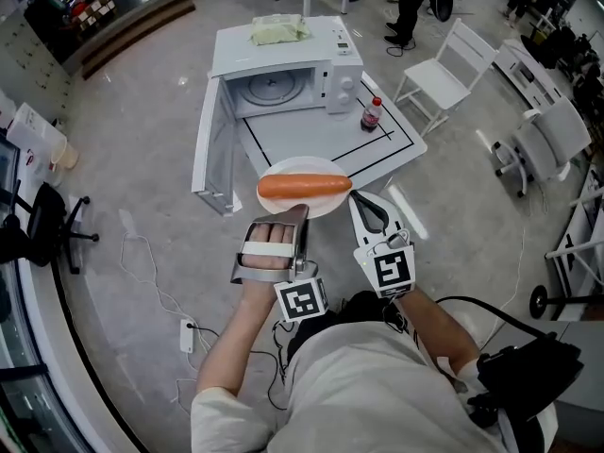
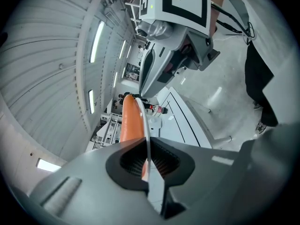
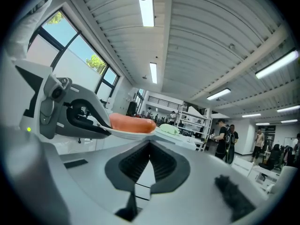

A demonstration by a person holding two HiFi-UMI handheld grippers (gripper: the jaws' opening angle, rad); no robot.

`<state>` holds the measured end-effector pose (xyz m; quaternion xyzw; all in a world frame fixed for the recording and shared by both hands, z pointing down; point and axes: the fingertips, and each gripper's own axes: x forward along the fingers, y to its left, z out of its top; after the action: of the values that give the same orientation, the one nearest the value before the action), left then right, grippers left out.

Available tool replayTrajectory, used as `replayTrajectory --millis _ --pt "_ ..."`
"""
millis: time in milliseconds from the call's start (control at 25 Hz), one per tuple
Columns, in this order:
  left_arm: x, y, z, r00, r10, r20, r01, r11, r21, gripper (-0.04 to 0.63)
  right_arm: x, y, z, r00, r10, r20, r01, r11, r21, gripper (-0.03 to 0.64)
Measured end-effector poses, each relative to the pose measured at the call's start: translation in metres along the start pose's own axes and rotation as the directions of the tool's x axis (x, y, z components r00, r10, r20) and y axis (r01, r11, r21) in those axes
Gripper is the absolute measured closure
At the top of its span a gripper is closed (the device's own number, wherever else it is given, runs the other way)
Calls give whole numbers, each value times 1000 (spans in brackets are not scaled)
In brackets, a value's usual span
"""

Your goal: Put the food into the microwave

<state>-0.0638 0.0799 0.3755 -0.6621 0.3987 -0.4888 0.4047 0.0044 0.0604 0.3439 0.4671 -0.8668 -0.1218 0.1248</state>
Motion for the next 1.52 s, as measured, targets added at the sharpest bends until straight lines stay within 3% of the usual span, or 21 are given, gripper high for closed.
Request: replayTrajectory --millis 160,400,1040,1520 --pt "14 9 -5 1000 27 4 -27 999 31 565 18 -3 -2 1000 13 -5 -13 1000 -13 606" --pt "51 11 -7 1000 2 -29 -1 999 33 564 50 -28 -9 1000 29 8 -29 1000 -9 606" --pt "168 55 -2 989 -1 -148 -2 1000 -18 568 135 -118 -43 986 163 43 -160 985 -63 606" --pt "222 46 -18 960 -51 -274 27 995 -91 565 175 -148 -77 972 229 51 -230 973 1 606"
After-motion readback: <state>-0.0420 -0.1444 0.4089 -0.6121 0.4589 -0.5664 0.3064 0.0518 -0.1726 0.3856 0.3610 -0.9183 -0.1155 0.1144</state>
